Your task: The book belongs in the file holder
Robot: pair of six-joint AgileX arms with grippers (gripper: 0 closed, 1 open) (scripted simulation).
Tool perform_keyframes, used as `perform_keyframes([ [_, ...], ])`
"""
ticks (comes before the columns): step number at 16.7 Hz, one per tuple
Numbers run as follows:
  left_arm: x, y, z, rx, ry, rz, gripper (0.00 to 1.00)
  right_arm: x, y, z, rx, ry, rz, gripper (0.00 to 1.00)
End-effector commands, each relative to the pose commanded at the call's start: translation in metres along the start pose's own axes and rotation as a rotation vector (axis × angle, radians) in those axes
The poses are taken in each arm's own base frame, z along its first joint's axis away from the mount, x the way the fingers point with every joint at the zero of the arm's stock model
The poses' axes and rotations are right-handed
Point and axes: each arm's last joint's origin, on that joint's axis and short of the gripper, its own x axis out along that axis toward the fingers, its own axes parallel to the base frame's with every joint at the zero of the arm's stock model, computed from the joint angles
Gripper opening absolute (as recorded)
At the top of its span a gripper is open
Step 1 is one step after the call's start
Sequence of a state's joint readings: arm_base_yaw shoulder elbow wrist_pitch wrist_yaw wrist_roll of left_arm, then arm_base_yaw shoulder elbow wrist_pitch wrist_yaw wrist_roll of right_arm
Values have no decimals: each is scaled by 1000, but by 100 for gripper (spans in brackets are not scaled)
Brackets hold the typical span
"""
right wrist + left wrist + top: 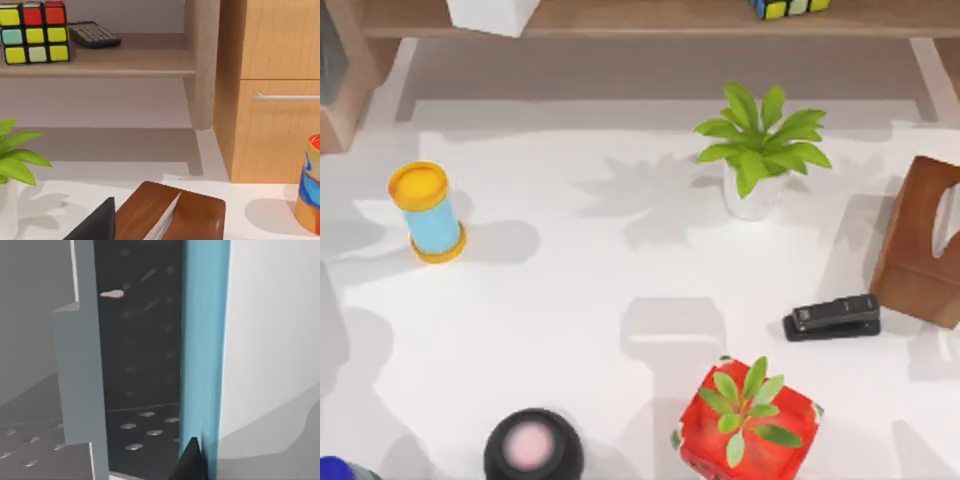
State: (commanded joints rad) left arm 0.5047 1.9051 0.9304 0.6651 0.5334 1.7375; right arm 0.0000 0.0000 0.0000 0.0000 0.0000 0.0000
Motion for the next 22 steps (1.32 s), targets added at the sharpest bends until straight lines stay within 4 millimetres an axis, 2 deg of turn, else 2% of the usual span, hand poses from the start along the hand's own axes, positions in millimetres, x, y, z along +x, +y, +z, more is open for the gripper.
perform_keyframes([
  [6, 0, 1, -1, 1, 5, 3, 0, 0, 0, 0, 0, 0, 0, 100],
  [12, 29, 4, 0, 1, 0, 1, 0, 0, 0, 0, 0, 0, 0, 100],
  [15, 30, 3, 0, 0, 0, 0, 0, 0, 0, 0, 0, 0, 0, 100],
  [22, 30, 3, 0, 0, 0, 0, 53, 0, 0, 0, 0, 0, 0, 100],
])
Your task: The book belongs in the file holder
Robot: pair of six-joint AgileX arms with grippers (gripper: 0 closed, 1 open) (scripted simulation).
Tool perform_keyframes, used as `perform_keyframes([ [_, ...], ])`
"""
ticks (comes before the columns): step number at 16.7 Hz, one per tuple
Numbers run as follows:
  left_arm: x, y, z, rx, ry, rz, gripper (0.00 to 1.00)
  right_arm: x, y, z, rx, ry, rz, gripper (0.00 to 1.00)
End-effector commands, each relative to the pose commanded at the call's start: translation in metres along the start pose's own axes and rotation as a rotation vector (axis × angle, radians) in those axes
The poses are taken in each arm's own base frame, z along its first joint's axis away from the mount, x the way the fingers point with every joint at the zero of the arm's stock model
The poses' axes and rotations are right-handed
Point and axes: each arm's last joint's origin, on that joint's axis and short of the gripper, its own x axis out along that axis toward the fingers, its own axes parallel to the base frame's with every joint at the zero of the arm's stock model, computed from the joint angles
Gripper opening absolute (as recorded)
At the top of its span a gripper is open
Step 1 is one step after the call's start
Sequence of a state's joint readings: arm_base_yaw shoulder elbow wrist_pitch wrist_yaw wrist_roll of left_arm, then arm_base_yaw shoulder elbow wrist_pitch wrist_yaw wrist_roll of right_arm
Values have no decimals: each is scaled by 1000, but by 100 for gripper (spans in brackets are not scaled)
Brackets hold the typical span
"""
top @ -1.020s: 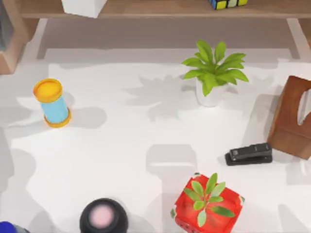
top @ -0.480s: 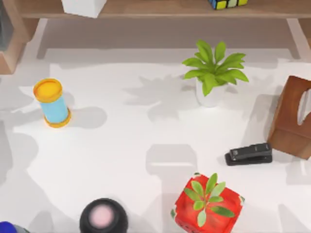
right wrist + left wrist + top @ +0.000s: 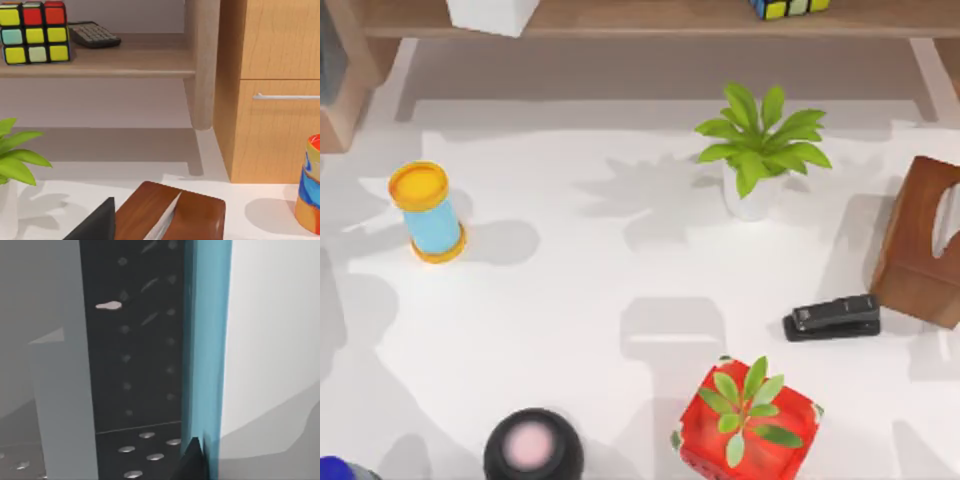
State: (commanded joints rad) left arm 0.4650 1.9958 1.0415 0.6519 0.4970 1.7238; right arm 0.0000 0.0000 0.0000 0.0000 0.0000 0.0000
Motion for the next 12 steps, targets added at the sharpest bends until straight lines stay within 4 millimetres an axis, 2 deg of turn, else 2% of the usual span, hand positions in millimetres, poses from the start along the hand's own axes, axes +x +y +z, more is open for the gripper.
perform_keyframes([
  [6, 0, 0, 0, 0, 0, 0, 98, 0, 0, 0, 0, 0, 0, 100],
  [12, 0, 0, 0, 0, 0, 0, 100, 0, 0, 0, 0, 0, 0, 100],
])
